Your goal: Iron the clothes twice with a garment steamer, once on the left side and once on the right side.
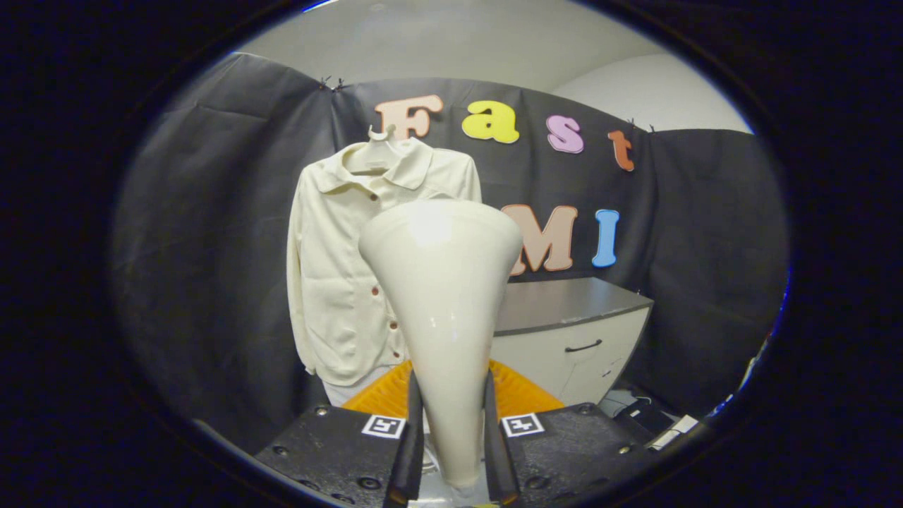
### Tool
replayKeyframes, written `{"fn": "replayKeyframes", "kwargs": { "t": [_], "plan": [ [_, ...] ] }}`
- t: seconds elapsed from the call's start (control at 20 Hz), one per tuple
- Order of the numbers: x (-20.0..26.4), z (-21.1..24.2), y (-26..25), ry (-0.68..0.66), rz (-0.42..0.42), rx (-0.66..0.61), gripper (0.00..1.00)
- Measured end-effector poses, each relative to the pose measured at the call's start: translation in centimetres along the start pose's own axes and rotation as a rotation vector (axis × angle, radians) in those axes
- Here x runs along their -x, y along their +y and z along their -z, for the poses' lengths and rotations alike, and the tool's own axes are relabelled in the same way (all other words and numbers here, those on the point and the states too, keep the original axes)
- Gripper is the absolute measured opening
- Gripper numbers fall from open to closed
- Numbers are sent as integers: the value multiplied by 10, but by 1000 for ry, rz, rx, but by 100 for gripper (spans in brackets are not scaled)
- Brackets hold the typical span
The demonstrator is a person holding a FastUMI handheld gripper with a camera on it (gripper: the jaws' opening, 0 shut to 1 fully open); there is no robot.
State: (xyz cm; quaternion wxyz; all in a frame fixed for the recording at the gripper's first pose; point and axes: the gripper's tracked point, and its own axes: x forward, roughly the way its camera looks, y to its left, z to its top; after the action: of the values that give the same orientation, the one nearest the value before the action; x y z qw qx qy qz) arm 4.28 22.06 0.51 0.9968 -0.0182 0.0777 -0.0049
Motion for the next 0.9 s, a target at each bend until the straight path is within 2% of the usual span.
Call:
{"fn": "replayKeyframes", "kwargs": {
  "t": [0.35,0.9],
  "plan": [
    [3,16,-13,44,20,-48,36],
    [36,3,-25,-52,-13,-85,36]
  ]
}}
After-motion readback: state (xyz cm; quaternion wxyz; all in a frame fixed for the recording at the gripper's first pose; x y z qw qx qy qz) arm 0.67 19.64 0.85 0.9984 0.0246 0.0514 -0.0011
